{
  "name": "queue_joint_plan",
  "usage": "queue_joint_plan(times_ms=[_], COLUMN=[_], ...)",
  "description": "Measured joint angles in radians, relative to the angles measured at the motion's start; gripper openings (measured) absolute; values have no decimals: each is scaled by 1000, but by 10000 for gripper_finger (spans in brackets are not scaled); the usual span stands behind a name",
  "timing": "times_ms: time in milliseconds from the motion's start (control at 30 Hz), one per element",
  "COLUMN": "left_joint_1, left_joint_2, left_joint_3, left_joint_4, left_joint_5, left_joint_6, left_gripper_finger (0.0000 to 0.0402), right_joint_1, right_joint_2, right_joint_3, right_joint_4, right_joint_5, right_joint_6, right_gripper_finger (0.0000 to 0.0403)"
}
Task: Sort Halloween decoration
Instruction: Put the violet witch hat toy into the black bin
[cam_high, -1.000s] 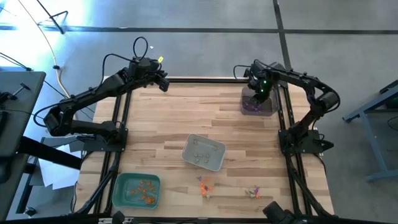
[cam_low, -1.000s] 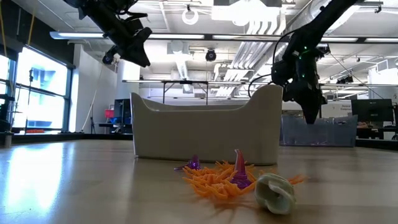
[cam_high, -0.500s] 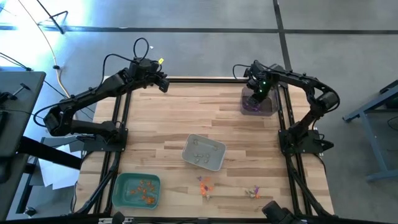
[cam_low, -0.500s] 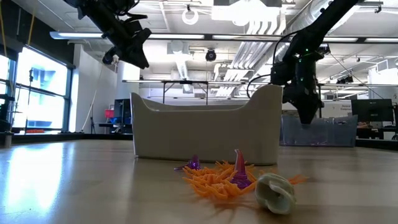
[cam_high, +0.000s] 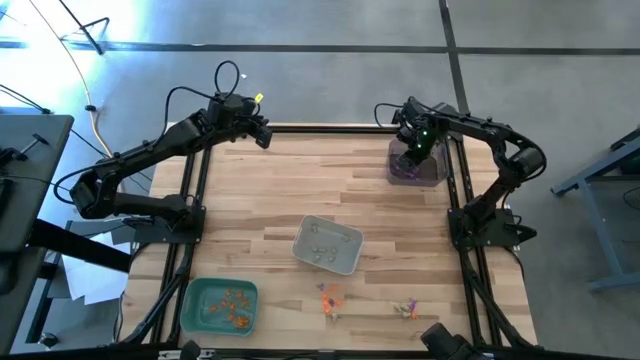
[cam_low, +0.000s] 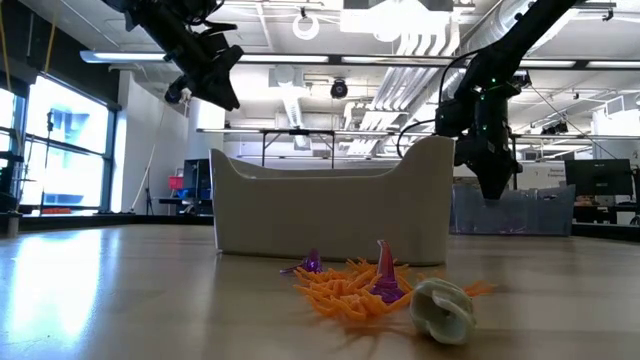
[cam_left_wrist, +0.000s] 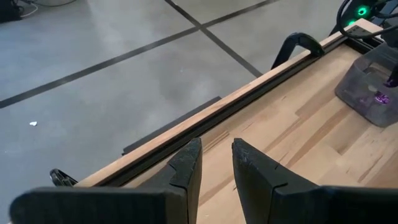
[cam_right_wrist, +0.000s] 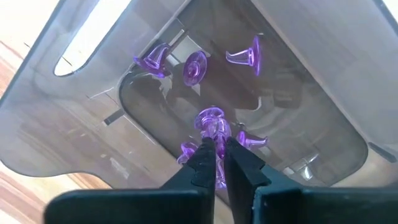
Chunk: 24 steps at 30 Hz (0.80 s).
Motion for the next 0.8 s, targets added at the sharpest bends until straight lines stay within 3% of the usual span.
queue_joint_plan(times_ms=[400,633,800], left_joint_1=[0,0,0], left_joint_2=[0,0,9], left_joint_3=[0,0,0], left_joint_4=[0,0,81], left_joint_5=[0,0,2], left_joint_6=[0,1,36], left_gripper_finger=[76,76,76], right_joint_1=[0,1,10], right_joint_2=[0,1,1], right_joint_3=[0,8,85], right_joint_4=[0,-29,-114], right_joint_5=[0,-30,-66], right_joint_6=[24,90,102], right_gripper_finger=[114,123,123])
